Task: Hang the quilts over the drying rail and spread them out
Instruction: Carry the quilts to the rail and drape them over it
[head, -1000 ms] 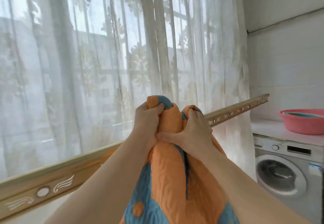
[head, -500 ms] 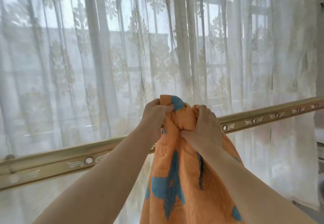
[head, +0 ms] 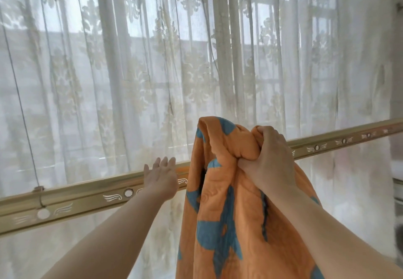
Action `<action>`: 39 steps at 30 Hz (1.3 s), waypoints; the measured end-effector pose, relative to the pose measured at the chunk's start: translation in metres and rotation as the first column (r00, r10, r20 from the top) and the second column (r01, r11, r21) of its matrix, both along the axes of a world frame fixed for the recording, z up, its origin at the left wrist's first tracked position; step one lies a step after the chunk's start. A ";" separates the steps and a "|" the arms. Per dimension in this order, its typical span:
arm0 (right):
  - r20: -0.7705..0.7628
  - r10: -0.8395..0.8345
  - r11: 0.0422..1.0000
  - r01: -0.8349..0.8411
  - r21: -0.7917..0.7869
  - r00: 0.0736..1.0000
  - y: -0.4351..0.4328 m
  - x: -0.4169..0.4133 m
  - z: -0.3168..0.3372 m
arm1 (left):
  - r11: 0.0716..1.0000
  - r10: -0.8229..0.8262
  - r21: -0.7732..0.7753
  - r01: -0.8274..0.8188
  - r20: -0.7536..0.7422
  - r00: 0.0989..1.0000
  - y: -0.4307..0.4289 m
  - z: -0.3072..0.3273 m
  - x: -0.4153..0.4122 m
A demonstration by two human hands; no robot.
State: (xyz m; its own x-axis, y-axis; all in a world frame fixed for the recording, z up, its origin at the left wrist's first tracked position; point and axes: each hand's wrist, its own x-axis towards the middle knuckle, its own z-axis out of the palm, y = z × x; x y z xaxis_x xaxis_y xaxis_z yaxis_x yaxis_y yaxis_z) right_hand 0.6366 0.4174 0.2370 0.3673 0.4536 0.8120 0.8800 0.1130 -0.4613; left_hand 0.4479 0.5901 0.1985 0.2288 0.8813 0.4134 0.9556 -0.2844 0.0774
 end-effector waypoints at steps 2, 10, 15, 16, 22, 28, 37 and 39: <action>0.003 -0.005 1.000 0.005 -0.004 1.000 -0.003 0.004 0.005 | 1.000 -0.014 0.011 0.015 -0.023 1.000 0.005 0.004 0.007; 0.077 -0.064 0.996 0.060 0.064 0.995 0.004 0.012 0.031 | 1.000 -0.021 -0.011 0.020 -0.087 0.996 0.027 0.001 0.014; 0.154 -0.116 0.989 0.100 0.106 0.981 0.028 -0.002 0.055 | 0.980 0.035 0.194 -0.050 0.079 0.996 0.011 -0.009 -0.010; 0.168 -0.128 0.987 0.110 0.115 0.977 0.034 -0.008 0.059 | 0.969 0.043 0.237 -0.068 0.107 0.993 0.007 -0.010 -0.021; 0.255 -0.102 0.983 0.058 0.174 0.962 0.074 -0.046 0.105 | 0.955 0.084 0.268 -0.122 0.148 0.985 -0.004 -0.005 -0.065; 0.310 0.041 0.990 -0.080 0.114 0.950 0.146 -0.091 0.136 | 0.947 0.109 0.289 -0.142 0.128 0.986 -0.008 -0.004 -0.098; 0.103 0.341 0.635 -0.149 -0.758 0.934 0.259 -0.069 0.065 | 0.921 0.245 0.279 -0.273 0.133 0.960 -0.033 -0.005 -0.107; 0.077 0.358 0.658 -0.193 -0.728 0.930 0.264 -0.065 0.064 | 0.914 0.231 0.232 -0.332 0.373 0.899 -0.034 0.023 -0.091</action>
State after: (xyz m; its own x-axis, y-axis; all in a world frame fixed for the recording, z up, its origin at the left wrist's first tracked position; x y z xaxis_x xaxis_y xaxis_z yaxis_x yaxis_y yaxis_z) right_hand 0.5720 0.6811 0.3007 0.0011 0.9680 0.2510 0.9408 0.0841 -0.3284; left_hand 0.3567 0.5558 0.2215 -0.2052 0.7213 0.6615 0.9309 -0.0649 0.3595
